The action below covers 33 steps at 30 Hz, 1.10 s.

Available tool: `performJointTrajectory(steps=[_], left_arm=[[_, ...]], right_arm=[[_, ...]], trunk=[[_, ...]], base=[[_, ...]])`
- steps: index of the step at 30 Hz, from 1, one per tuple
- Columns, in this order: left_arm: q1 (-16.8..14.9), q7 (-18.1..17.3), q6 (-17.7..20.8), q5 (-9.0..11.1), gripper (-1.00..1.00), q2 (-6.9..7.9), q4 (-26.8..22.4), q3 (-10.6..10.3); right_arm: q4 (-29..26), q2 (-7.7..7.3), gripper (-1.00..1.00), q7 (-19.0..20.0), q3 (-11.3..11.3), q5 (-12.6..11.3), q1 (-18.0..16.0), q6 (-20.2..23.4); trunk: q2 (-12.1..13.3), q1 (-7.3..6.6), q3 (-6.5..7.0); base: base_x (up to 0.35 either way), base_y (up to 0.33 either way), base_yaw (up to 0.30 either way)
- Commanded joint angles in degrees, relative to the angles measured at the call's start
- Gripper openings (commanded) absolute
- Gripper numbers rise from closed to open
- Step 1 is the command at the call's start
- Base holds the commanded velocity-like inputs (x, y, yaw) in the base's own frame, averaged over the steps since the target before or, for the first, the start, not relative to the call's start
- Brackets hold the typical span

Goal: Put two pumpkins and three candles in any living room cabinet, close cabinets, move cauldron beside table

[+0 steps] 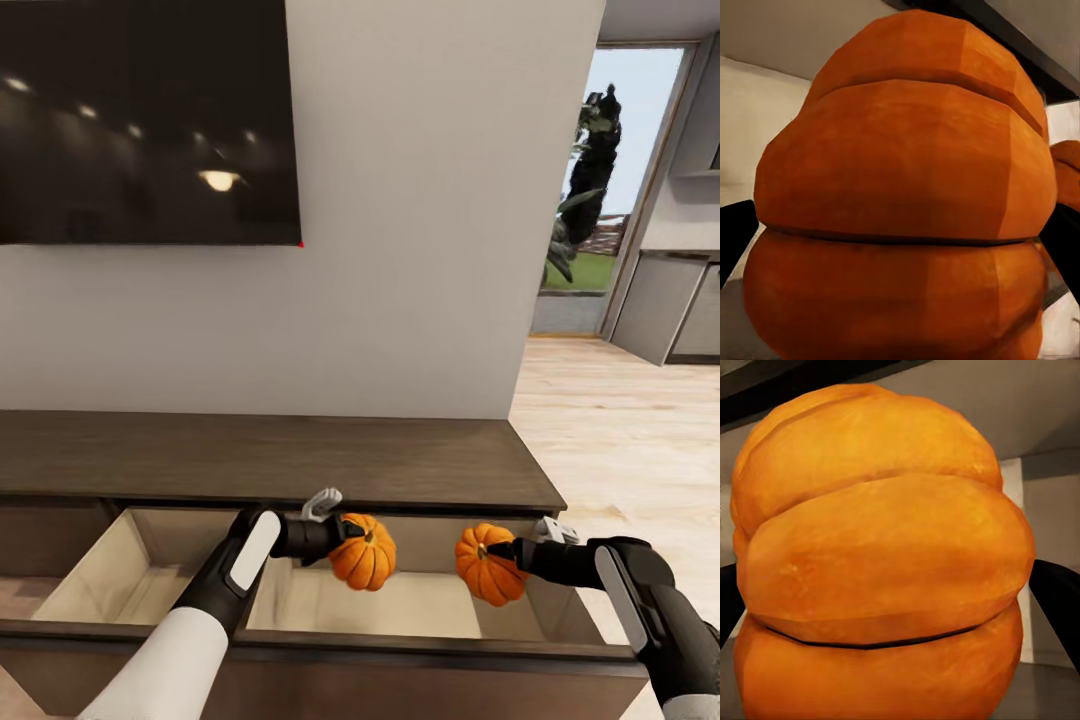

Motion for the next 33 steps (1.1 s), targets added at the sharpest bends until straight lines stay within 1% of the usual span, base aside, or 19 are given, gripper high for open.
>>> performJointTrajectory(steps=[1, 4, 9, 12, 14, 16, 18, 21, 27, 28, 32, 33], left_arm=[[-0.09, 0.19, 0.41, -0.32, -1.0, -0.01, 0.02, 0.04], [-0.24, 2.63, 1.01, -0.33, -1.0, 0.0, 0.25, 0.01], [-0.29, 3.94, 1.12, -0.33, -1.0, -0.16, 0.37, -0.15], [-0.34, 4.22, 0.91, -0.35, -1.0, -0.35, 1.4, -0.34], [-0.71, 4.34, 0.66, -0.32, -1.0, -0.43, 3.52, -0.42], [-0.94, 4.37, 0.56, -0.33, -1.0, -0.45, 4.63, -0.42], [-1.23, 4.4, 0.14, -0.31, -1.0, -0.5, 7.41, -0.46], [-1.39, 4.42, -1.15, -0.29, -1.0, -0.44, 9.31, -0.47], [-1.8, 4.34, -2.26, -0.23, -1.0, -0.33, 10.48, -0.45], [-1.82, 4.32, -2.32, -0.21, -1.0, -0.3, 10.49, -0.44], [-1.87, 4.25, -2.52, -0.15, -1.0, -0.24, 10.21, -0.3], [-1.87, 4.23, -2.54, -0.14, -1.0, -0.24, 10.19, -0.28]], right_arm=[[0.1, -0.01, -1.0, 0.27, -0.09, 0.1, -0.13, 0.29], [0.42, -0.04, -1.0, 0.29, -0.1, 0.12, -0.37, 0.29], [0.54, -0.05, -1.0, 0.35, -0.11, 0.06, -0.44, 0.29], [0.54, -0.05, -1.0, 0.35, -0.11, 0.05, -0.45, 0.29], [0.58, -0.05, -1.0, 0.32, -0.11, 0.05, -0.45, 0.29], [0.76, -0.05, -1.0, 0.3, -0.09, 0.05, -0.46, 0.29], [1.8, 0.0, -1.0, 0.27, -0.05, 0.1, -0.73, 0.29], [4.1, 0.02, -1.0, 0.23, -0.03, 0.16, -1.92, 0.29], [6.64, 0.03, -1.0, 0.19, -0.01, 0.21, -3.17, 0.29], [6.72, 0.04, -1.0, 0.19, 0.1, 0.21, -3.22, 0.29], [7.09, 0.04, -1.0, 0.18, 2.72, 0.22, -3.37, 0.29], [7.2, 0.04, -1.0, 0.18, 3.02, 0.22, -3.39, 0.29]], trunk=[[-0.03, -0.01, -0.06], [-0.03, -0.01, -0.06], [-0.03, -0.01, -0.06], [-0.03, -0.01, -0.06], [-0.03, -0.01, -0.06], [-0.03, -0.01, -0.06], [-0.03, -0.01, -0.06], [-0.03, -0.01, -0.06], [-0.03, -0.01, -0.06], [-0.03, -0.01, -0.06], [-0.03, -0.01, -0.06], [-0.03, -0.01, -0.06]], base=[[0.003, 0.001, 0.0], [0.001, 0.0, 0.0], [0.0, 0.0, 0.0], [0.0, 0.0, 0.0], [0.0, 0.0, 0.0], [0.0, 0.0, 0.0], [0.0, 0.0, 0.0], [0.0, 0.0, 0.0], [0.0, 0.0, 0.0], [0.0, 0.0, 0.0], [0.025, 0.0, 0.0], [0.113, 0.0, 0.0]])
